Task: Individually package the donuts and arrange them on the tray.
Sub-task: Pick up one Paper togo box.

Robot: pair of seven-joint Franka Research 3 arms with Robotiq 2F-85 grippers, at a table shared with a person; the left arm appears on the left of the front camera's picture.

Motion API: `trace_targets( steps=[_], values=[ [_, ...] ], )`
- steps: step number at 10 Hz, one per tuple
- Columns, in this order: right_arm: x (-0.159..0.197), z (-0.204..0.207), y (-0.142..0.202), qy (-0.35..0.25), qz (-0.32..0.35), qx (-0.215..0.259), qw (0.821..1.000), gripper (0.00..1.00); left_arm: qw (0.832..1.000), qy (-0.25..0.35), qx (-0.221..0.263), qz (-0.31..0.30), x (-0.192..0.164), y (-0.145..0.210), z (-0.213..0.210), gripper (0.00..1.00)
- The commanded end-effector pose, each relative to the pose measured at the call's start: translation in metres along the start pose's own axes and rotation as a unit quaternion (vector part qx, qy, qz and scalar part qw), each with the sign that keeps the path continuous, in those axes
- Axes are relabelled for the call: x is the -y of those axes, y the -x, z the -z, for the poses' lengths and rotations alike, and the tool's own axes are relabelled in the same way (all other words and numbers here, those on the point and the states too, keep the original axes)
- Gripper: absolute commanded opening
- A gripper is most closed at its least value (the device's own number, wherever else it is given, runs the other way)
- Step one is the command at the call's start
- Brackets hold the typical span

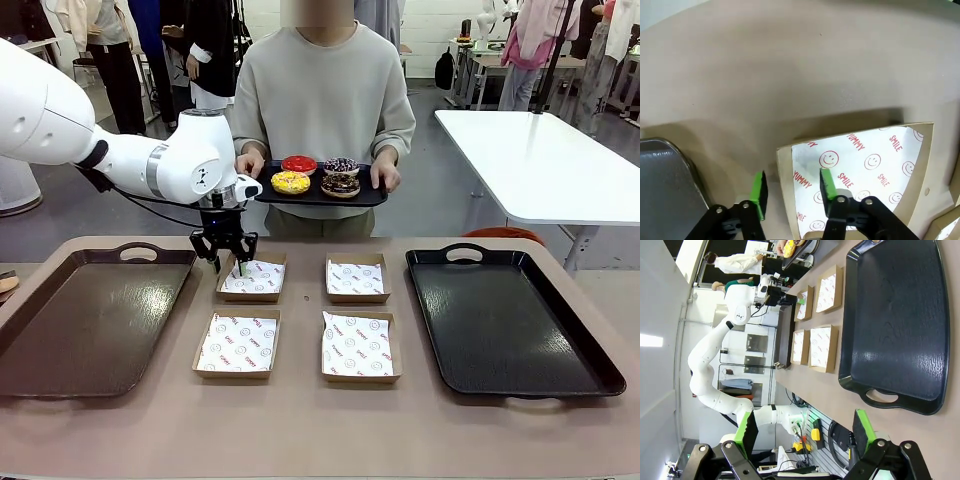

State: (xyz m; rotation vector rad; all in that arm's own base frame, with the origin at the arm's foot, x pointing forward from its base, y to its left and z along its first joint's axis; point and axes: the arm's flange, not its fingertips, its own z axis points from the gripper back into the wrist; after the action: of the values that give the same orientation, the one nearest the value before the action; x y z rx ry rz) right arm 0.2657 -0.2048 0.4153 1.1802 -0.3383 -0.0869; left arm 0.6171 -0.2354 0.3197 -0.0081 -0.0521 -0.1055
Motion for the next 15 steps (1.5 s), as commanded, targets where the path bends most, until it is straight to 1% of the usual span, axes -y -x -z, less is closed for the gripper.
trace_targets(
  steps=[1, 2, 3, 4, 7, 9, 10, 11, 15],
  values=[
    [0.000, 0.000, 0.000, -0.007, -0.002, 0.002, 1.000, 1.00, 1.000, -0.012, 0.009, -0.022, 0.003, -0.004, -0.002, 0.00],
    [0.000, 0.000, 0.000, -0.007, -0.002, 0.002, 1.000, 1.00, 1.000, -0.014, 0.009, -0.023, 0.003, -0.005, -0.003, 0.13],
    [0.000, 0.000, 0.000, -0.007, -0.002, 0.002, 1.000, 1.00, 1.000, -0.014, 0.008, -0.024, 0.004, -0.005, -0.003, 0.03],
    [0.000, 0.000, 0.000, -0.007, -0.002, 0.002, 1.000, 1.00, 1.000, -0.014, 0.007, -0.026, 0.004, -0.006, -0.003, 0.00],
    [0.000, 0.000, 0.000, -0.007, -0.002, 0.002, 1.000, 1.00, 0.999, -0.015, -0.003, -0.034, 0.004, -0.006, -0.005, 0.00],
    [0.000, 0.000, 0.000, -0.007, -0.002, 0.002, 1.000, 1.00, 0.999, -0.009, -0.007, -0.038, 0.005, -0.002, -0.014, 0.00],
    [0.000, 0.000, 0.000, -0.007, -0.002, 0.002, 1.000, 1.00, 0.999, -0.003, -0.019, -0.037, 0.007, 0.001, -0.028, 0.00],
    [0.000, 0.000, 0.000, -0.007, -0.002, 0.002, 1.000, 1.00, 0.999, 0.002, -0.029, -0.014, 0.010, 0.007, -0.048, 0.00],
    [0.000, 0.000, 0.000, -0.007, -0.002, 0.002, 1.000, 1.00, 1.000, 0.018, -0.011, -0.001, 0.016, 0.025, -0.138, 0.00]
  ],
)
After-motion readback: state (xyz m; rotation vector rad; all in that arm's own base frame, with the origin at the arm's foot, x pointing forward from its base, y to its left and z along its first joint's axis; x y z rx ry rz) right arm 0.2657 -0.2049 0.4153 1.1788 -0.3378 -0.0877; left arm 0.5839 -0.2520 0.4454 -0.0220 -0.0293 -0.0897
